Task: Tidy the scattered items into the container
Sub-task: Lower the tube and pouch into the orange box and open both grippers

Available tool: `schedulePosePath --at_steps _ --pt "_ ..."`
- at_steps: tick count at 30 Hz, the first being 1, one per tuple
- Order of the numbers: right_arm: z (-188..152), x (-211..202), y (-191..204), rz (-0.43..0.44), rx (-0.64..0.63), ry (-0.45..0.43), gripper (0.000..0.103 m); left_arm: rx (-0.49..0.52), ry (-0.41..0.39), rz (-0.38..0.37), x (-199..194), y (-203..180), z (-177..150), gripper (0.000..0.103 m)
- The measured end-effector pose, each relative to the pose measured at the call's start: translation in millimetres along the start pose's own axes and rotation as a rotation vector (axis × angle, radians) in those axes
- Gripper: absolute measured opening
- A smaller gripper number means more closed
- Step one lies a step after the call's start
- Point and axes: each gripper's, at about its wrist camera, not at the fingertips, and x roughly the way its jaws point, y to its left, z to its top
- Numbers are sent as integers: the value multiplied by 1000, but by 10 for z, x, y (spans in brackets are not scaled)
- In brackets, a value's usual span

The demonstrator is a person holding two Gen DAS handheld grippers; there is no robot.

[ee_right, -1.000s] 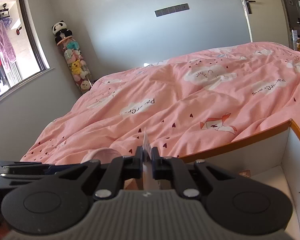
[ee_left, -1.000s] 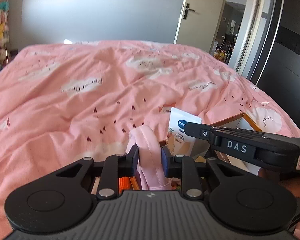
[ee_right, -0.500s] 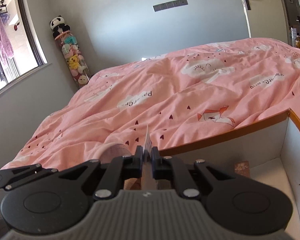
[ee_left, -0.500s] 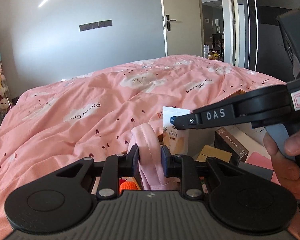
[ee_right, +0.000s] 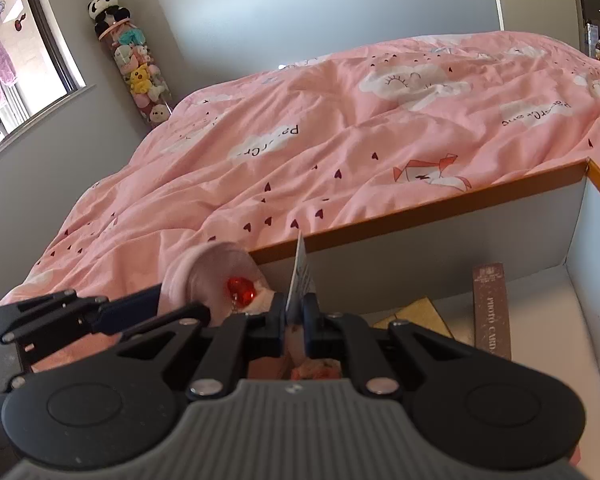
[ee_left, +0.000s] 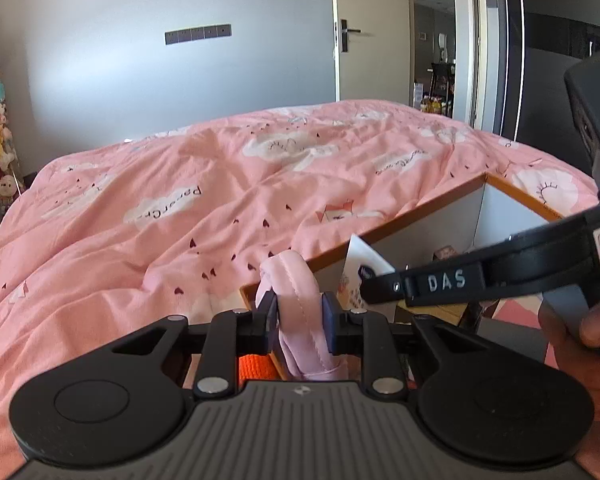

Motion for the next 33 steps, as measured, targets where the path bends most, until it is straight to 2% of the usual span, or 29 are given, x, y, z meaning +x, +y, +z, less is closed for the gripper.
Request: schedulePosePath --at_steps 3,7,9,12,17,21,23,25,27,30,33 --pt "-22 39 -51 -12 26 26 9 80 -40 23 39 -103 -36 25" --pt "-54 74 -91 1 55 49 10 117 -13 32 91 -160 -127 26" --pt "-59 72 -63 2 44 49 10 117 11 40 102 -177 -154 27" --pt "-63 76 -41 4 42 48 11 93 112 6 194 -157 -206 30" --pt "-70 70 -44 9 46 49 13 101 110 8 173 -186 -274 30" --pt "-63 61 -16 17 33 48 14 81 125 1 145 -177 -250 36" --pt "-57 58 21 15 14 40 15 68 125 -10 114 -176 -240 44" --pt "-49 43 54 21 -2 31 15 67 101 -16 52 -195 -236 62" --pt "-42 19 91 31 -21 20 15 88 82 1 2 -232 -229 67" --pt "-30 -27 149 41 -49 0 16 91 70 16 -67 -233 -214 67" --pt "-19 -64 202 35 -68 -12 19 37 51 19 -156 -166 -181 67"
